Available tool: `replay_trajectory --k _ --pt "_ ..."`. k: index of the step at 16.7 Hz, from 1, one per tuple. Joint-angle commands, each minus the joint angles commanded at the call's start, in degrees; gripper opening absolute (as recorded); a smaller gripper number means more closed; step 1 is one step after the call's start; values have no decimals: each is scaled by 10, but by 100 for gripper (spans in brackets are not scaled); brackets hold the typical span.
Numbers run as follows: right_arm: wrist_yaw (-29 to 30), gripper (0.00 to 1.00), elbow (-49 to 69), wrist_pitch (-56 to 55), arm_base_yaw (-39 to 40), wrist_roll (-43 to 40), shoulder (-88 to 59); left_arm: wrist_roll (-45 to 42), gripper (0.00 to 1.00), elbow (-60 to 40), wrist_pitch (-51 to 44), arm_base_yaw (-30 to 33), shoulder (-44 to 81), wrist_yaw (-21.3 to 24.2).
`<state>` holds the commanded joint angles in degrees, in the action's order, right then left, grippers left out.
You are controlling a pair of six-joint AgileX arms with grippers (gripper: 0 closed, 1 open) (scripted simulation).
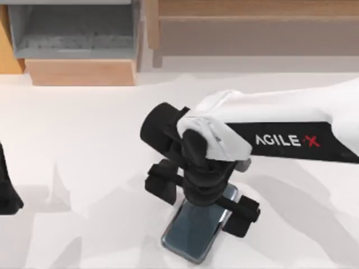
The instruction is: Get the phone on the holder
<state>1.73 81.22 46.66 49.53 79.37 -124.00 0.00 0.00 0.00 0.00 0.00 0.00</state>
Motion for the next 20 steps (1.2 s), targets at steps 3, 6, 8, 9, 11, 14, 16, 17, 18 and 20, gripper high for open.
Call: replay_trajectory --k 3,6,8,9,11,14,16,17,18,20 --pt "0 70 0 0 0 0 0 0 100 0 0 0 0 0" --pt "0 47 0 0 0 0 0 0 100 0 0 0 0 0" --pt "0 32 0 0 0 0 0 0 100 0 0 0 0 0" --pt "0 25 0 0 0 0 0 0 100 0 0 0 0 0" --pt "0 10 0 0 0 0 0 0 100 0 0 0 0 0" --pt "0 0 0 0 0 0 0 0 100 0 0 0 0 0" --pt "0 0 0 0 0 0 0 0 100 0 0 0 0 0" --pt "0 0 0 0 0 0 0 0 100 0 0 0 0 0" --pt "0 0 0 0 0 0 0 0 100 0 0 0 0 0" --pt "0 0 0 0 0 0 0 0 100 0 0 0 0 0"
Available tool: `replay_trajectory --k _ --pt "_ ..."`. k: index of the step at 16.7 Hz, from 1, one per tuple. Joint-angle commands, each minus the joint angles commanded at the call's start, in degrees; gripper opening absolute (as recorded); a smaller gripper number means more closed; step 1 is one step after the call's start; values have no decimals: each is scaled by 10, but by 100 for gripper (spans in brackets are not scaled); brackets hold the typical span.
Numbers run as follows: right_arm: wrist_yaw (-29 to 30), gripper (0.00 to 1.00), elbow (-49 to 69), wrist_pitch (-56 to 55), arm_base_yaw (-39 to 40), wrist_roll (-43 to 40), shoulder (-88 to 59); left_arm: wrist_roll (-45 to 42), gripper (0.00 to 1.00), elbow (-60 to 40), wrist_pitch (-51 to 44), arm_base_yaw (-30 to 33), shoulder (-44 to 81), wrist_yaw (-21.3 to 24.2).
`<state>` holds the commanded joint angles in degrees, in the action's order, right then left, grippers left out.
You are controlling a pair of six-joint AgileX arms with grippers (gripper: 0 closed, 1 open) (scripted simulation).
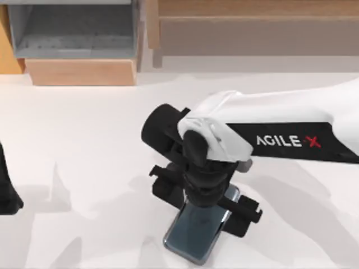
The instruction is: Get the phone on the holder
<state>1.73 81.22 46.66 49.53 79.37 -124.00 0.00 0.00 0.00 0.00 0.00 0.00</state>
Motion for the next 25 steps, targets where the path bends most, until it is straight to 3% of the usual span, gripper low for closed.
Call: replay_trajectory --k 7,13,17,25 --pt "1 0 26 63 0 -6 42 0 100 0 0 0 0 0" --pt "-1 0 34 49 -13 -20 54 0 100 0 0 0 0 0" --pt "-15 0 29 -24 -97 -118 120 0 100 0 0 0 0 0" --pt "-52 0 -44 -177 -362 -399 268 0 100 0 0 0 0 0"
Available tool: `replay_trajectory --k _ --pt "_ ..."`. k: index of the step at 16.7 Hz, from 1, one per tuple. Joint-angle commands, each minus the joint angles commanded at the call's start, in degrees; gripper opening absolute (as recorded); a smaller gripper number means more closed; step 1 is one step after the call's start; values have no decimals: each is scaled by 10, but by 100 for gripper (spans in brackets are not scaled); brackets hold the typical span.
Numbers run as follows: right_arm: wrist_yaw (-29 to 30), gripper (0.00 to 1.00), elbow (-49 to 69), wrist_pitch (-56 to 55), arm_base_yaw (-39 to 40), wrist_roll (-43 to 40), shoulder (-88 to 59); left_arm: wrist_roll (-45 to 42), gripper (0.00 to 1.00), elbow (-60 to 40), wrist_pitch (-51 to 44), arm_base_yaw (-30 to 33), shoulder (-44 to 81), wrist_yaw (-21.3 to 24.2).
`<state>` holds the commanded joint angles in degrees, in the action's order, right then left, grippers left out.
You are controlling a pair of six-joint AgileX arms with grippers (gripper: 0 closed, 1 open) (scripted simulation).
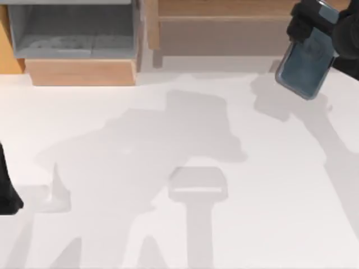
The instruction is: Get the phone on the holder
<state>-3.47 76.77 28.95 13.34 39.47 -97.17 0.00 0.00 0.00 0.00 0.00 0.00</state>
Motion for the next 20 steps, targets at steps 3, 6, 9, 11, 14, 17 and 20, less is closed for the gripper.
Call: replay_trajectory --k 3,6,9,11,14,17,20 --pt "-12 0 -28 -49 -71 -67 52 0 100 0 0 0 0 0" --pt "-21 0 -57 -100 -147 -126 107 0 100 0 0 0 0 0" --pt "-25 0 -89 -147 -215 -181 159 0 100 0 0 0 0 0" --pt "-28 0 -117 -173 -252 -222 187 0 100 0 0 0 0 0" --pt "-35 0 -154 -205 -300 -283 223 0 100 0 0 0 0 0" --pt "-42 0 -214 -235 -351 -338 252 0 100 0 0 0 0 0" --pt "-47 0 -290 -265 -401 -392 278 0 100 0 0 0 0 0"
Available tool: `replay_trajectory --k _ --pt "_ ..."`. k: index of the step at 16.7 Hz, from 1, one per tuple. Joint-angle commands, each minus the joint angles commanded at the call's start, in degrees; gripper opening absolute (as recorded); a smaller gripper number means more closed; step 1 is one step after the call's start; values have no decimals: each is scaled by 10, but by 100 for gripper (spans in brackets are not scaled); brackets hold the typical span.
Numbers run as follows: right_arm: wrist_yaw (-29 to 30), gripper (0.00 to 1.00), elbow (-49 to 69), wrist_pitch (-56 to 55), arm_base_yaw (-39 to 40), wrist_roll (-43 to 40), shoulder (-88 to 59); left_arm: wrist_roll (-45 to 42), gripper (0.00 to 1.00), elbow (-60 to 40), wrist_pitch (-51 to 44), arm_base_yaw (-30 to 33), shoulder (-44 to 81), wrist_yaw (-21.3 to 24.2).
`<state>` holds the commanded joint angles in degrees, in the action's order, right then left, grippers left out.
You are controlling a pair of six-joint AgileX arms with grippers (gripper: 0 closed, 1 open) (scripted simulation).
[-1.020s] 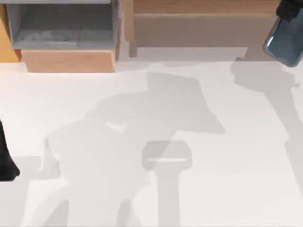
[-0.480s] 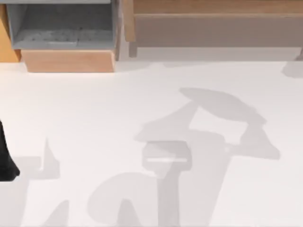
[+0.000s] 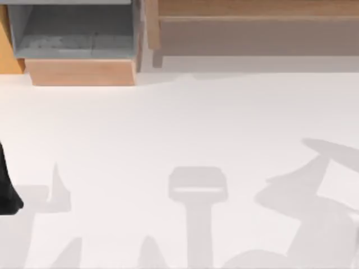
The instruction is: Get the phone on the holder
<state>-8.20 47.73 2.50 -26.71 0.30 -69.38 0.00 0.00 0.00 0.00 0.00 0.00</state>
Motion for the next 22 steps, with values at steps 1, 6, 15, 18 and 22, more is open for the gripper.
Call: replay_trajectory --k 1,6,15,18,22 --pt "-3 0 -24 -9 -15 -16 8 0 100 0 0 0 0 0" --pt "-16 0 -80 -27 -49 -56 23 0 100 0 0 0 0 0" --pt "-6 0 -78 -34 -44 -53 -3 0 100 0 0 0 0 0" --pt "7 0 -61 -64 -33 -62 -40 0 100 0 0 0 0 0" --pt "5 0 -47 -113 -30 -52 -96 0 100 0 0 0 0 0"
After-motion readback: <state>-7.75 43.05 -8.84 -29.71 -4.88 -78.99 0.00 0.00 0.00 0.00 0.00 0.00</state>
